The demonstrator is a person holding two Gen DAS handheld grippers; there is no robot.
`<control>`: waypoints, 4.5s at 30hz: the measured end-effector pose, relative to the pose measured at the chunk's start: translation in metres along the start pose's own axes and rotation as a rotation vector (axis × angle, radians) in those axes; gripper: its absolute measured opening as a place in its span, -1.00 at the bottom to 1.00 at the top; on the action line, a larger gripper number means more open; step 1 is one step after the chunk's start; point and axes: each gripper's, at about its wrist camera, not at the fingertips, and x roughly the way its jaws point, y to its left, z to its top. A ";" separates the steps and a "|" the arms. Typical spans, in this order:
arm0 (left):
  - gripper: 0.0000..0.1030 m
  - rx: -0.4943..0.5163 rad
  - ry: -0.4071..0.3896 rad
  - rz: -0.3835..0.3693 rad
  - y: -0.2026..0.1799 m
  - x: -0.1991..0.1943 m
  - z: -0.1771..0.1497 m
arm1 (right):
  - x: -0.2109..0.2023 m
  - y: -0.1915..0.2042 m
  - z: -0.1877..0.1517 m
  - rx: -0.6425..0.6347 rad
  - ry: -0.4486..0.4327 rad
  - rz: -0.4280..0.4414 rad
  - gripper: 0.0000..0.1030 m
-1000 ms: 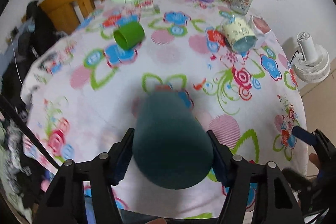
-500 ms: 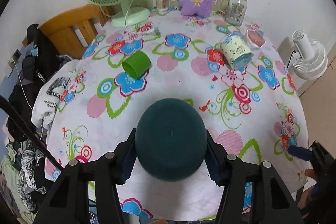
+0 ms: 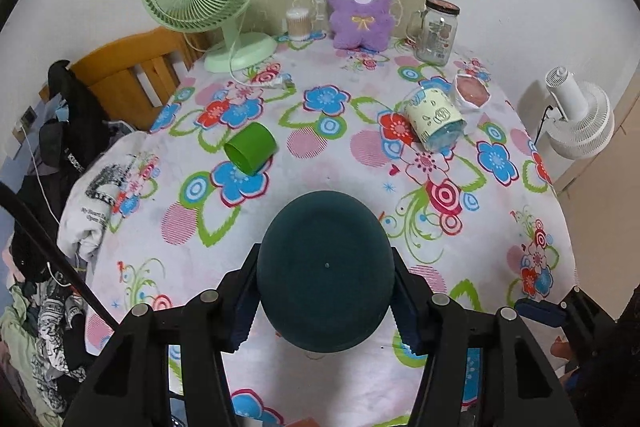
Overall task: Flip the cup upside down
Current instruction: 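Rotate the teal cup with the left gripper so the yellow rim faces down, then lower the teal cup rim-down onto the tablecloth with the left gripper, then open the left gripper and withdraw it from the standing teal cup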
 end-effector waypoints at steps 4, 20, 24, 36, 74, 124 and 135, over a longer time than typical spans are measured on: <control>0.15 0.004 0.022 -0.012 -0.005 0.008 -0.003 | 0.003 0.000 0.000 0.001 0.010 -0.008 0.76; 0.15 0.012 0.043 -0.032 -0.008 0.021 0.012 | 0.006 -0.006 0.003 0.028 0.005 -0.024 0.76; 0.15 -0.001 0.072 -0.044 -0.007 0.035 0.011 | 0.008 -0.008 0.002 0.033 0.011 -0.020 0.76; 0.16 -0.007 0.115 -0.020 -0.005 0.065 0.006 | 0.012 -0.011 0.004 0.047 0.019 -0.026 0.76; 0.77 -0.041 -0.108 -0.039 0.027 -0.001 0.001 | 0.005 0.017 0.044 0.036 -0.064 -0.209 0.89; 1.00 -0.088 -0.414 -0.048 0.097 -0.034 -0.051 | 0.019 0.096 0.086 -0.018 -0.219 -0.517 0.99; 1.00 -0.078 -0.437 -0.035 0.097 -0.036 -0.053 | 0.020 0.102 0.087 -0.022 -0.229 -0.527 0.99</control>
